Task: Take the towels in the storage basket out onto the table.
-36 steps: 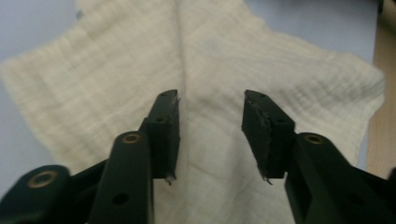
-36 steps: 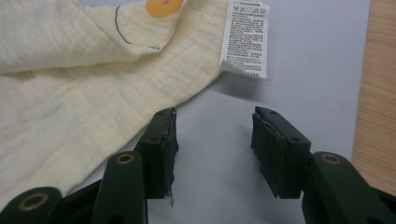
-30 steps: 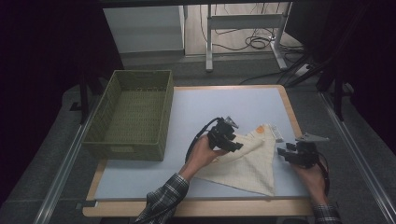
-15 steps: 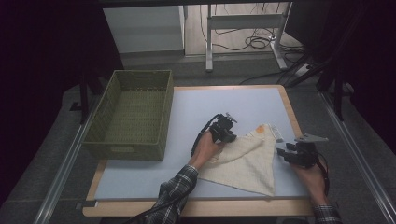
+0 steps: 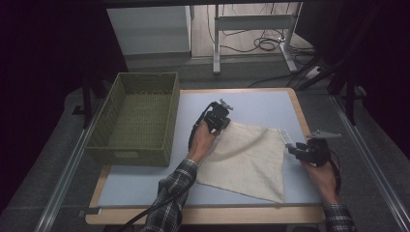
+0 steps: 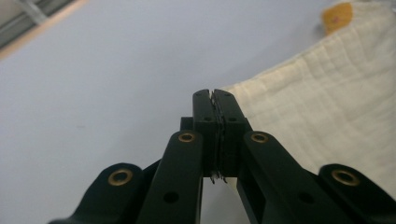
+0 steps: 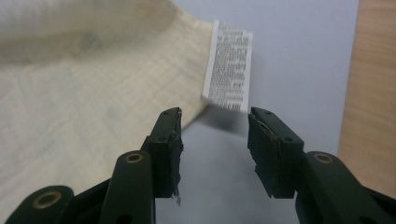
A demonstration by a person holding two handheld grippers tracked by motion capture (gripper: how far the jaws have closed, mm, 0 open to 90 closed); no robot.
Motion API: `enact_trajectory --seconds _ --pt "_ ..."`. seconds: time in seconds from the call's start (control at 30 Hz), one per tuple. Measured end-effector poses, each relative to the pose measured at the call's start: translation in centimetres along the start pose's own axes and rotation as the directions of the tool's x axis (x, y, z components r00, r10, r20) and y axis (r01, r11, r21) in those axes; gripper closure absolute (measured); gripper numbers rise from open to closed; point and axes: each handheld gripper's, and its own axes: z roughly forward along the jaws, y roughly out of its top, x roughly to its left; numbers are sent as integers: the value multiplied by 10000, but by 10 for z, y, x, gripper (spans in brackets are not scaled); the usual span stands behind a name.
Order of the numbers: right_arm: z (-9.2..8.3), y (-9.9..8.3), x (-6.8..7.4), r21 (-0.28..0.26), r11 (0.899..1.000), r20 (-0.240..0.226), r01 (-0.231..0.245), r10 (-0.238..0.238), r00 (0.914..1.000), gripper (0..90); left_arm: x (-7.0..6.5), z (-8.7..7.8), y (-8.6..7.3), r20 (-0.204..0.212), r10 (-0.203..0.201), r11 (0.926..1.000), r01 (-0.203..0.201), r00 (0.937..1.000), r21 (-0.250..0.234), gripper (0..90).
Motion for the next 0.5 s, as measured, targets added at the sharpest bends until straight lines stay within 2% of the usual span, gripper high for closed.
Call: enact_trajectory --seconds 0.1,0.2,0.33,0.5 --pt "3 12 -2 -42 10000 3 26 -26 10000 550 20 1 1 -558 -311 9995 310 9980 -38 885" --pt "9 23 -5 -15 10000 24 83 -83 10000 567 33 8 -2 -924 -491 9984 514 9945 224 880" --pt "18 36 -10 55 9999 107 137 -137 9998 608 41 22 -9 -957 -670 9963 717 9932 466 770" --pt "31 49 -16 204 9997 312 159 -165 9994 637 46 36 -16 -641 -981 9947 998 9931 244 640"
